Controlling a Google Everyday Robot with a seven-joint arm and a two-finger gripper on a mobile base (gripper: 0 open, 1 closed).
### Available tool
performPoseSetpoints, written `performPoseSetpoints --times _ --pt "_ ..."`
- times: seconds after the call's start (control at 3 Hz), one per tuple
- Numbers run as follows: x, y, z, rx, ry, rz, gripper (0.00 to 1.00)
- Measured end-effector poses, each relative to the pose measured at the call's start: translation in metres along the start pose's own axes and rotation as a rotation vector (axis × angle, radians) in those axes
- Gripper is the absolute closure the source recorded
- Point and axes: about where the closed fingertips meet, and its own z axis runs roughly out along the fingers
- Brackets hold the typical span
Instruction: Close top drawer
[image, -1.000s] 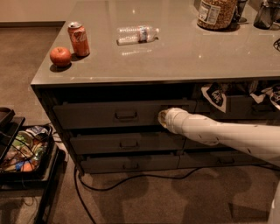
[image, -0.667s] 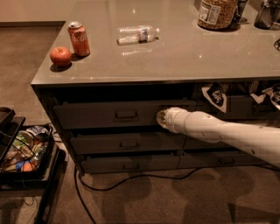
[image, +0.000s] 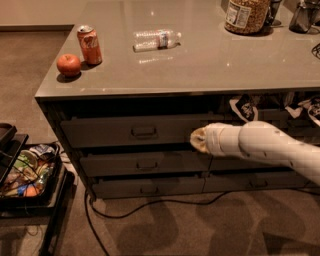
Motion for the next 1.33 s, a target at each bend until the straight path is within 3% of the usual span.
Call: performPoseSetpoints --times 0.33,0.67,1.33 --pt "-0.011 0.013 -0.041 -0.013 0.008 0.017 1.0" --pt "-0.016 0.024 -0.08 -0.004 0.064 0.039 1.0" --pt "-0.01 0.04 -0.157 0.075 0.242 0.089 1.0"
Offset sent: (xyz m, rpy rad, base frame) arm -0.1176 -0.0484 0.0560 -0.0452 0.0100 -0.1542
